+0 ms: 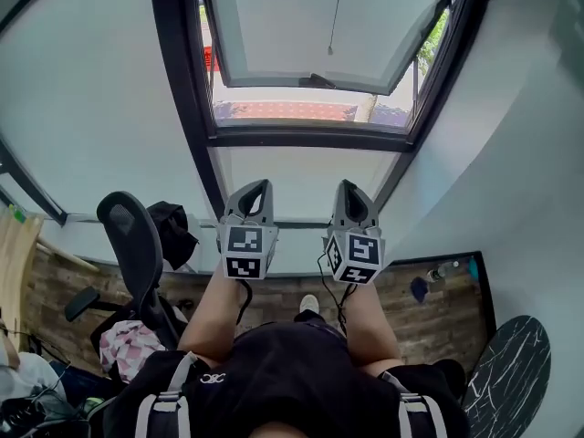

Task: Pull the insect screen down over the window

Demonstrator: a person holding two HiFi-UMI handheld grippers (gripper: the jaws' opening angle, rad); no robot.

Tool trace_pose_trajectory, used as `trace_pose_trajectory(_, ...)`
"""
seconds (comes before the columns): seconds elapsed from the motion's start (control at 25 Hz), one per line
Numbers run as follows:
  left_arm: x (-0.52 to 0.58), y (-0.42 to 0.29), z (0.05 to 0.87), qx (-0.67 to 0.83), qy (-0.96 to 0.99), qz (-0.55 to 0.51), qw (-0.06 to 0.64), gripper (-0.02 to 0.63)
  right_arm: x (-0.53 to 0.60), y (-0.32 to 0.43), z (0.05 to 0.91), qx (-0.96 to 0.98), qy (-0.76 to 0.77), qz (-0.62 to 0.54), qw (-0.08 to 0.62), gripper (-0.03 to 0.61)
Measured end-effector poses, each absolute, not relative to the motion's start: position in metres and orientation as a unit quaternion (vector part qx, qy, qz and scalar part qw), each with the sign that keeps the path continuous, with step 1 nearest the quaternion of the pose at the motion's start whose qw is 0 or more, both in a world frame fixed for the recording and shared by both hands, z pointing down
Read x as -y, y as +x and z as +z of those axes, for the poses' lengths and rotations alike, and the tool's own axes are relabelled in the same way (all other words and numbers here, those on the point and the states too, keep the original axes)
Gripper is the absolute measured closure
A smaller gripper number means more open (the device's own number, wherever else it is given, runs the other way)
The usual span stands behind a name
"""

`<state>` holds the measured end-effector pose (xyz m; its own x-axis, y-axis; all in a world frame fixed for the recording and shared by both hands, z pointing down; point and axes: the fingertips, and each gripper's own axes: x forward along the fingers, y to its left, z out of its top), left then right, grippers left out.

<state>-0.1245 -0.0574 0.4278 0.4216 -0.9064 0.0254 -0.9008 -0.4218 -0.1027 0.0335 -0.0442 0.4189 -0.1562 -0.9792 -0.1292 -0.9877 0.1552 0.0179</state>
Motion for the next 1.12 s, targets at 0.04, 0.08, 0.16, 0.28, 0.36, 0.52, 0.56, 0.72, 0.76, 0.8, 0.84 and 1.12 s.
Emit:
trace_pose_trajectory(0.04,0.067,-0.118,0.427,-0.538,-0.841,-0.044,0.041,0.601,0.055,0.04,0.418,-0.759,-0.648,0.048,0.043,0.574)
trace_pose_trajectory(0.08,0.078,-0.112,0.427,-0.539,-0.84,-0.049,0.044,0.601,0.065,0.046,0.415,-0.758,-0.649,0.048,0.042,0.574)
trace_pose_trajectory(0.16,0.1,-0.098,0.427,-0.539,-0.839,-0.057,0.044,0.601,0.086,0.057,0.409,-0.757,-0.65,0.053,0.04,0.574)
trace_pose_trajectory(0.28,0.133,-0.079,0.429,-0.54,-0.838,-0.066,0.04,0.603,0.118,0.073,0.403,-0.758,-0.648,0.058,0.036,0.574)
trace_pose_trajectory(0.36,0.157,-0.067,0.429,-0.542,-0.837,-0.069,0.038,0.601,0.143,0.084,0.402,-0.761,-0.645,0.057,0.033,0.574)
trace_pose_trajectory(0.52,0.204,-0.041,0.423,-0.545,-0.835,-0.068,0.036,0.601,0.19,0.107,0.402,-0.767,-0.639,0.054,0.026,0.574)
trace_pose_trajectory(0.56,0.214,-0.034,0.421,-0.545,-0.835,-0.065,0.034,0.601,0.2,0.112,0.402,-0.769,-0.637,0.053,0.024,0.574)
trace_pose_trajectory(0.72,0.247,-0.017,0.419,-0.551,-0.832,-0.059,0.02,0.601,0.234,0.132,0.401,-0.775,-0.63,0.052,0.015,0.574)
trace_pose_trajectory(0.76,0.254,-0.014,0.42,-0.552,-0.832,-0.058,0.016,0.601,0.241,0.137,0.401,-0.775,-0.63,0.05,0.013,0.574)
trace_pose_trajectory(0.8,0.261,-0.01,0.421,-0.551,-0.833,-0.057,0.012,0.601,0.249,0.141,0.402,-0.775,-0.63,0.048,0.012,0.574)
trace_pose_trajectory(0.84,0.267,-0.006,0.422,-0.547,-0.835,-0.058,0.009,0.601,0.256,0.145,0.402,-0.774,-0.631,0.045,0.012,0.574)
trace_pose_trajectory(1.12,0.305,0.005,0.429,-0.537,-0.841,-0.065,0.01,0.601,0.294,0.139,0.41,-0.795,-0.606,0.033,0.022,0.572)
